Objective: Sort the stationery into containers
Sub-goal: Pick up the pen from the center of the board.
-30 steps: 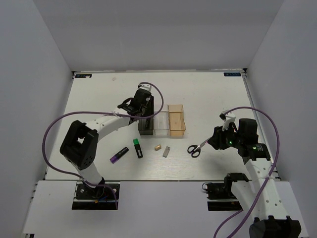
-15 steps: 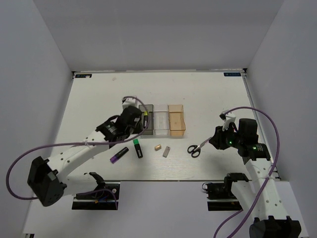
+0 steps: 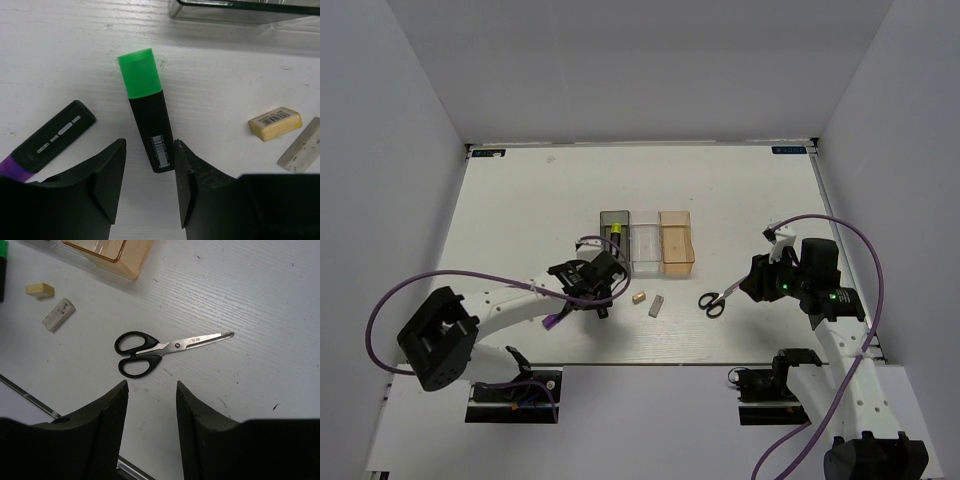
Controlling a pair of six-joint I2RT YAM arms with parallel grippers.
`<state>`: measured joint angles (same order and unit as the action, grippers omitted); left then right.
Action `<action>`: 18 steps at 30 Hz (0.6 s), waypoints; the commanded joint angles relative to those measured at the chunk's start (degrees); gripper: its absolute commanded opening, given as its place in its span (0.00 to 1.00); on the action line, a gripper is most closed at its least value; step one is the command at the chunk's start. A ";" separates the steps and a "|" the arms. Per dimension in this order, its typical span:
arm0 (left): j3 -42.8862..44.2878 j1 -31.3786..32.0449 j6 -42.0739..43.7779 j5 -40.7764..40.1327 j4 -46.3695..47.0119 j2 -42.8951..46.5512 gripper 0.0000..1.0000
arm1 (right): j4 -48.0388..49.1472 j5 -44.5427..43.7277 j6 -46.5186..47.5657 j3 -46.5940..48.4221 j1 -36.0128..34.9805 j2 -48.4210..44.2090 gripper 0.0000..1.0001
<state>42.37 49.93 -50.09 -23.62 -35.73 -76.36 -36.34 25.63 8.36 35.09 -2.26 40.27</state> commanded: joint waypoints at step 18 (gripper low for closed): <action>-4.92 2.36 -7.83 -6.44 8.92 -10.39 0.26 | 0.04 0.74 0.60 2.00 0.06 -0.11 0.48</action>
<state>41.08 51.59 -54.83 -30.46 -27.57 -85.23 -36.36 25.67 8.38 35.09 -2.26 40.60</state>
